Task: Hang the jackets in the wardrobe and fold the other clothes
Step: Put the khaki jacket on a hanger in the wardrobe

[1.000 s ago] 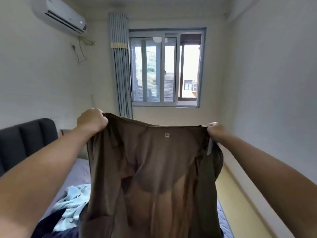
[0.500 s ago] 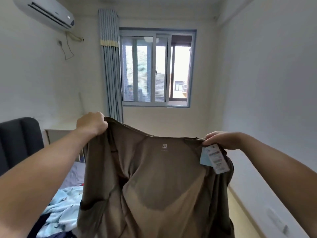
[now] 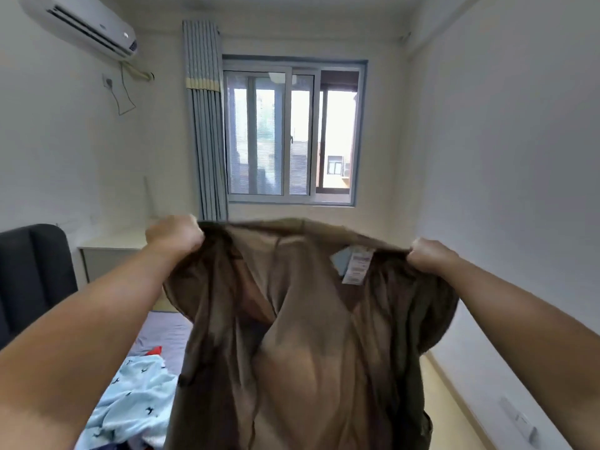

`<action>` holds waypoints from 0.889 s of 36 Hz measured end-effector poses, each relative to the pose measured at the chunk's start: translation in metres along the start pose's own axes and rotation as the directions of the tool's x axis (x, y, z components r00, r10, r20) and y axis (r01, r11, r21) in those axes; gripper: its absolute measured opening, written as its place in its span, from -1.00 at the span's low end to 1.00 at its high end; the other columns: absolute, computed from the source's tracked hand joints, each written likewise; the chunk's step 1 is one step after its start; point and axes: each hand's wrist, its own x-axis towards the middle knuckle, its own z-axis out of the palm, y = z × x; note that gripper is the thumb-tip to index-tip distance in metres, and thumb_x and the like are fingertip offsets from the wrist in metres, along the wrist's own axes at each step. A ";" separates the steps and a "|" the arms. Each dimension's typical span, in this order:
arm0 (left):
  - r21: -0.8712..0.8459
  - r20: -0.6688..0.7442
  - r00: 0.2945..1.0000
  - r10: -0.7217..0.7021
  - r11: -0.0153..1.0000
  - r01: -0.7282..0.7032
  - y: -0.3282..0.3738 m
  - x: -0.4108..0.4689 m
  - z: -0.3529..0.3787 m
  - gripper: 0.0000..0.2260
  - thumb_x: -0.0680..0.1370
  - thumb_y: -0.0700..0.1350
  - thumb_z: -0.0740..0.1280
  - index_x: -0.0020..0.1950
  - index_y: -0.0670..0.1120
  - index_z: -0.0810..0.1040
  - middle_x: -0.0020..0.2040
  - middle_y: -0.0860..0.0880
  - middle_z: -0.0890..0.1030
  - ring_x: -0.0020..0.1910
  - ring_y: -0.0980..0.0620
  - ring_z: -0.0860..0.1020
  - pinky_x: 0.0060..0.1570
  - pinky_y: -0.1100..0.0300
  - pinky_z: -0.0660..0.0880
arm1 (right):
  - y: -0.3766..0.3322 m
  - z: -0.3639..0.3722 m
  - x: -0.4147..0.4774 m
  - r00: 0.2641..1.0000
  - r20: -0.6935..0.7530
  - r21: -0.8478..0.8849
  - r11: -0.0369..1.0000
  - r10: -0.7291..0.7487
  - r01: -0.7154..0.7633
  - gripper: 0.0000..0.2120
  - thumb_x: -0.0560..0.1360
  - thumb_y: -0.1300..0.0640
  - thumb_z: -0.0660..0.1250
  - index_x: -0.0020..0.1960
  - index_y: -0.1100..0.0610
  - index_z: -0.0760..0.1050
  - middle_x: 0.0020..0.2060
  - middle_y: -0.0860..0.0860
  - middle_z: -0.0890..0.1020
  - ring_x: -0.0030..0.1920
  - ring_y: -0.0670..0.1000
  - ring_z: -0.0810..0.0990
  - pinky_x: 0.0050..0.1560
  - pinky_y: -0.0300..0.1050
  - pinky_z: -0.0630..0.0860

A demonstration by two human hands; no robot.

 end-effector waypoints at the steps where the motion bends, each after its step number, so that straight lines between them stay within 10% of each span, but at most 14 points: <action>1: -0.017 0.097 0.995 -0.034 0.999 0.036 -0.003 -0.002 0.004 -0.73 0.52 -0.14 0.18 0.15 -0.13 0.55 0.19 -0.20 0.57 0.17 -0.20 0.53 0.13 0.08 0.44 | 0.004 0.005 -0.004 0.999 0.019 -0.054 0.998 0.047 -0.046 -0.75 0.50 0.16 0.16 0.13 0.15 0.49 0.11 0.16 0.57 0.13 0.18 0.54 0.01 -0.09 0.42; 5: -0.133 0.268 0.963 0.002 0.991 0.034 -0.004 -0.021 0.028 -0.76 0.54 -0.20 0.14 0.04 -0.26 0.55 0.14 -0.28 0.57 0.10 -0.22 0.54 0.00 0.16 0.45 | 0.014 0.032 -0.022 0.983 0.143 0.250 0.957 0.114 -0.147 -0.85 0.49 0.27 0.14 -0.13 0.28 0.48 -0.17 0.24 0.57 -0.18 0.20 0.59 -0.15 -0.03 0.54; 8: -0.391 0.422 0.906 -0.012 0.900 0.193 0.002 -0.047 0.044 -0.78 0.56 -0.27 0.12 -0.22 -0.27 0.47 -0.29 -0.22 0.51 -0.36 -0.12 0.47 -0.43 0.25 0.35 | 0.014 0.054 -0.047 0.931 0.354 0.692 0.644 0.089 -0.325 -0.81 0.54 0.33 0.08 -0.14 0.29 0.46 -0.30 0.18 0.51 -0.34 0.14 0.49 -0.33 -0.14 0.45; 14: -0.800 0.599 0.783 0.166 0.170 0.576 0.013 -0.091 0.033 -0.70 0.57 -0.34 -0.02 -0.09 -0.18 0.50 -0.29 -0.15 0.49 -0.58 0.08 0.49 -0.58 0.35 0.43 | 0.007 0.040 -0.085 0.852 0.501 0.857 -0.052 -0.154 -0.513 -0.76 0.60 0.35 0.04 -0.01 0.22 0.47 -0.35 0.15 0.49 -0.52 0.00 0.55 -0.48 -0.19 0.56; 19: -0.769 0.563 0.798 0.216 -0.219 0.601 0.021 -0.105 0.012 -0.79 0.56 -0.26 0.10 -0.17 -0.17 0.49 -0.39 -0.09 0.58 -0.49 0.09 0.57 -0.47 0.32 0.53 | 0.002 0.006 -0.093 0.870 0.402 0.834 -0.278 -0.285 -0.476 -0.82 0.48 0.35 0.12 -0.10 0.26 0.50 -0.37 0.12 0.63 -0.36 0.00 0.67 -0.31 -0.21 0.63; 27: -0.891 0.444 0.895 0.036 0.125 0.437 0.081 -0.071 0.092 -0.79 0.59 -0.34 0.10 0.00 -0.16 0.51 -0.05 -0.15 0.51 -0.20 0.03 0.53 -0.42 0.23 0.58 | -0.050 0.082 -0.014 0.885 0.454 0.891 0.043 -0.100 -0.453 -0.77 0.58 0.41 0.08 -0.06 0.27 0.49 -0.12 0.19 0.56 -0.24 0.07 0.62 -0.32 -0.21 0.62; 30: -0.798 0.557 0.808 0.194 0.395 0.455 0.095 -0.060 0.164 -0.49 0.62 -0.25 0.15 0.54 0.02 0.11 0.36 -0.11 0.36 0.17 -0.03 0.46 0.04 0.08 0.49 | -0.059 0.141 0.011 0.890 0.432 0.888 0.244 -0.146 -0.391 -0.56 0.58 0.38 0.12 0.41 0.10 0.33 0.21 0.08 0.47 0.19 0.09 0.53 0.14 0.01 0.51; 32: -0.702 0.679 0.695 0.237 0.486 0.521 0.092 -0.076 0.212 -0.36 0.63 -0.15 0.19 0.56 0.11 -0.13 0.53 -0.02 0.15 0.35 -0.01 0.32 0.24 0.00 0.37 | -0.055 0.181 0.010 0.850 0.486 0.845 0.358 -0.205 -0.397 -0.44 0.59 0.30 0.17 0.51 -0.05 0.15 0.26 -0.06 0.37 0.31 0.00 0.41 0.26 0.03 0.37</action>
